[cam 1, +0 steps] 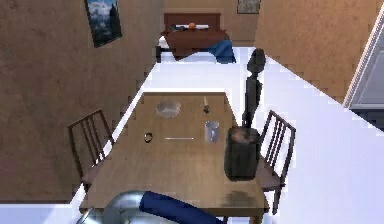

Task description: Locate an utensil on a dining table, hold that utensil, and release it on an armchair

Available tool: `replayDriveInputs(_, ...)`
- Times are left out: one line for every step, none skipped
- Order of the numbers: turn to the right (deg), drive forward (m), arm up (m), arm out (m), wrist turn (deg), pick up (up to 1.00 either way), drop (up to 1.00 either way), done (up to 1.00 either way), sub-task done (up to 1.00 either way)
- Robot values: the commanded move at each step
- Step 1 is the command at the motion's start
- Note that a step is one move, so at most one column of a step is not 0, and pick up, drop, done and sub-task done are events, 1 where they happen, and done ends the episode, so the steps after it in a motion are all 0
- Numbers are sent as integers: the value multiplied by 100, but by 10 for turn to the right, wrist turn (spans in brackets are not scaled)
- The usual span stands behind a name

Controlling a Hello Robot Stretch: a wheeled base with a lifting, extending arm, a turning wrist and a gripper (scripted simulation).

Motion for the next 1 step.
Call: replayDriveInputs(0,5,0,0,0,0,0,0,0)
